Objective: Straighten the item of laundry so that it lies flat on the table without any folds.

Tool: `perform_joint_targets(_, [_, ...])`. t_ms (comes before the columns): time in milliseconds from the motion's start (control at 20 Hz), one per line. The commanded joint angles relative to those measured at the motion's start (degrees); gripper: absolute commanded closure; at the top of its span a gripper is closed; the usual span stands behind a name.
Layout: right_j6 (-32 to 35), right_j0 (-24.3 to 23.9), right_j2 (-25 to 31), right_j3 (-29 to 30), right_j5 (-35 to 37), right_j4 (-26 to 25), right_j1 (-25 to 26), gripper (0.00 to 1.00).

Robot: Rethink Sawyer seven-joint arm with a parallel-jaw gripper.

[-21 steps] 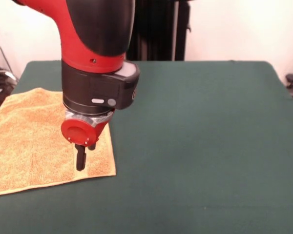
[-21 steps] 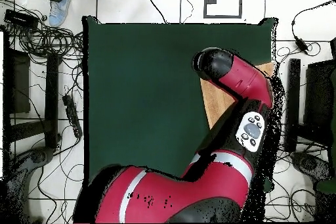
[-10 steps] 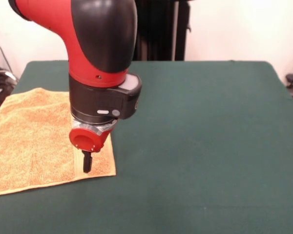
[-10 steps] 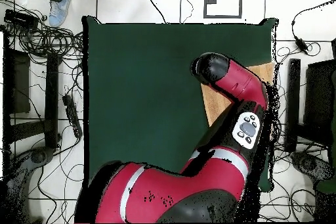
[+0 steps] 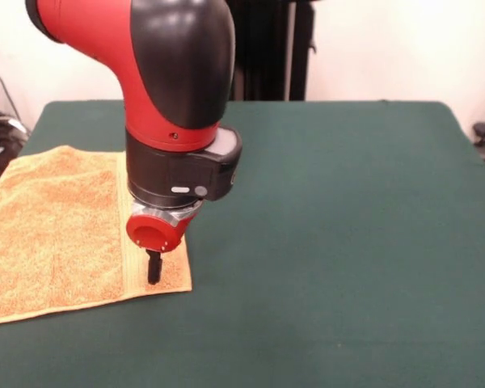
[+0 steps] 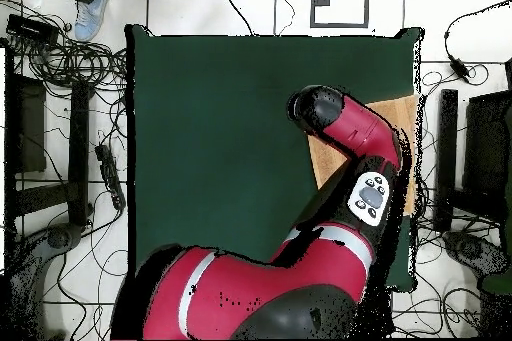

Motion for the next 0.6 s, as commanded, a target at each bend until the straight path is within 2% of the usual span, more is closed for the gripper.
perform_joint_targets(50, [12.74, 2.74, 5.96, 5.83, 2.19, 2.65, 2.21, 0.0])
perform_joint_targets(200, [12.64, 2.97, 5.52, 5.78, 3.08, 2.32, 2.57, 0.0])
perform_joint_targets(600, [11.6, 2.39, 7.14, 6.63, -0.1, 3.12, 3.66, 0.0])
